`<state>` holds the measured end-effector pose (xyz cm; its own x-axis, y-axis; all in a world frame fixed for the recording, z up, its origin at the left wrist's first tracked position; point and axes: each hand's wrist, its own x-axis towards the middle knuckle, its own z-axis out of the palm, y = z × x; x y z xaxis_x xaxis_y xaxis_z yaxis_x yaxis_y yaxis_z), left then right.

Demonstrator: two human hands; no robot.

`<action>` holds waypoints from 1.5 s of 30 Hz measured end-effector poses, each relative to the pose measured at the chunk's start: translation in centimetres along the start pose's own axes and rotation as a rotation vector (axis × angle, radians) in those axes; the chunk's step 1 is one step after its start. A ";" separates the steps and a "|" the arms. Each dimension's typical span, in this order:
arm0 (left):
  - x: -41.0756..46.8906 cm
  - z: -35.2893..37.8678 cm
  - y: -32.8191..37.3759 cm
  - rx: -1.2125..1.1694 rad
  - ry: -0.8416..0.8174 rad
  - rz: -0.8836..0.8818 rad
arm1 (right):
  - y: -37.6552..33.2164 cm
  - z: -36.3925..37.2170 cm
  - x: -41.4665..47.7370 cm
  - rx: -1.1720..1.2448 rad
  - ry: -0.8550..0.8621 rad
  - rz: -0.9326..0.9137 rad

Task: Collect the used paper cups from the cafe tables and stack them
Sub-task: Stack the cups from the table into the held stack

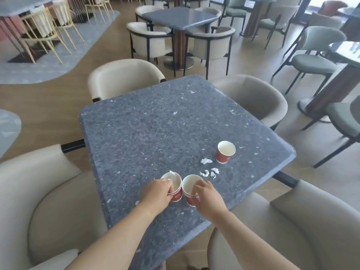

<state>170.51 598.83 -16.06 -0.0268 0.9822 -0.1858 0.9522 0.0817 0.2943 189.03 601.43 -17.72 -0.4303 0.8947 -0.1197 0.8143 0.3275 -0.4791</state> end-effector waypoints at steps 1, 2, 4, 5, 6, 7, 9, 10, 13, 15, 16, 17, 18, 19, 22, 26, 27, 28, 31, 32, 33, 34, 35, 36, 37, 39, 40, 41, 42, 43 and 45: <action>0.5 0.2 -0.1 0.005 -0.015 0.007 | 0.2 0.3 0.5 -0.008 0.001 0.005; 1.1 0.3 -0.1 0.009 -0.027 0.018 | 0.4 0.5 1.0 -0.012 0.013 0.015; 2.2 0.6 -0.2 0.014 -0.051 0.038 | 0.7 0.9 1.8 -0.018 0.033 0.037; 2.7 0.7 -0.4 0.018 -0.059 0.044 | 0.9 1.2 2.3 -0.026 0.037 0.043; 3.2 0.8 -0.6 0.024 -0.067 0.049 | 1.1 1.5 2.6 -0.035 0.036 0.046; 3.6 0.9 -0.8 0.030 -0.074 0.052 | 1.2 1.7 2.9 -0.040 0.033 0.049; 4.3 1.2 -1.3 0.032 -0.078 0.059 | 1.4 2.1 3.4 -0.032 0.040 0.061; 4.6 1.4 -1.5 0.031 -0.076 0.070 | 1.5 2.2 3.6 -0.026 0.051 0.064; 5.5 1.5 -1.4 0.038 -0.071 0.133 | 1.7 2.0 4.2 -0.019 0.084 0.058; 6.1 1.6 -1.2 0.011 -0.047 0.186 | 2.0 1.6 4.4 0.003 0.119 0.056; 6.5 1.6 -1.0 -0.018 -0.033 0.208 | 2.1 1.5 4.5 0.023 0.136 0.058; 6.8 1.5 -0.7 -0.042 -0.020 0.229 | 2.2 1.4 4.5 0.046 0.153 0.061; 7.1 1.5 -0.5 -0.056 -0.006 0.250 | 2.3 1.3 4.4 0.066 0.169 0.062; 7.4 1.5 -0.3 -0.062 0.007 0.271 | 2.4 1.1 4.3 0.082 0.188 0.059; 8.1 1.7 0.4 -0.057 -0.002 0.329 | 2.9 0.8 4.1 0.107 0.260 0.040; 8.9 2.3 1.3 -0.021 -0.083 0.351 | 4.5 -0.1 3.8 0.114 0.294 0.097; 9.0 2.5 1.5 -0.022 -0.098 0.349 | 4.9 -0.3 3.8 0.111 0.292 0.113; 9.2 2.7 1.6 -0.023 -0.110 0.349 | 5.4 -0.6 3.9 0.106 0.285 0.127; 9.8 3.3 2.0 -0.030 -0.116 0.348 | 6.8 -1.1 4.3 0.094 0.251 0.169; 10.0 3.4 2.1 -0.038 -0.108 0.340 | 7.2 -1.2 4.5 0.090 0.234 0.182; 10.2 3.5 2.1 -0.043 -0.096 0.329 | 7.6 -1.3 4.8 0.085 0.215 0.194; 10.5 3.7 2.1 -0.046 -0.084 0.318 | 8.0 -1.3 5.0 0.081 0.193 0.203; 10.7 3.8 2.1 -0.047 -0.070 0.304 | 8.3 -1.3 5.4 0.079 0.171 0.210; 10.9 4.0 2.1 -0.047 -0.056 0.288 | 8.6 -1.3 5.8 0.080 0.152 0.216; 11.2 4.1 2.0 -0.050 -0.044 0.270 | 8.9 -1.2 6.2 0.081 0.134 0.222; 11.6 4.3 2.0 -0.066 -0.022 0.241 | 9.5 -0.9 7.1 0.065 0.091 0.232; 11.9 4.4 1.9 -0.072 -0.011 0.233 | 9.7 -0.7 7.6 0.051 0.065 0.239; 12.2 4.4 1.9 -0.074 0.002 0.229 | 10.0 -0.5 8.1 0.037 0.037 0.247; 12.5 4.4 1.9 -0.072 0.015 0.227 | 10.2 -0.2 8.5 0.027 0.013 0.257; 12.8 4.4 1.9 -0.068 0.026 0.224 | 10.4 0.0 8.9 0.024 -0.009 0.269; 13.3 4.5 1.8 -0.050 0.037 0.217 | 10.7 0.7 9.6 0.030 -0.048 0.297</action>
<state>173.21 611.26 -22.25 0.1654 0.9831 -0.0788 0.9206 -0.1252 0.3699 193.39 613.31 -24.58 -0.1930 0.9345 -0.2991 0.8960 0.0436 -0.4420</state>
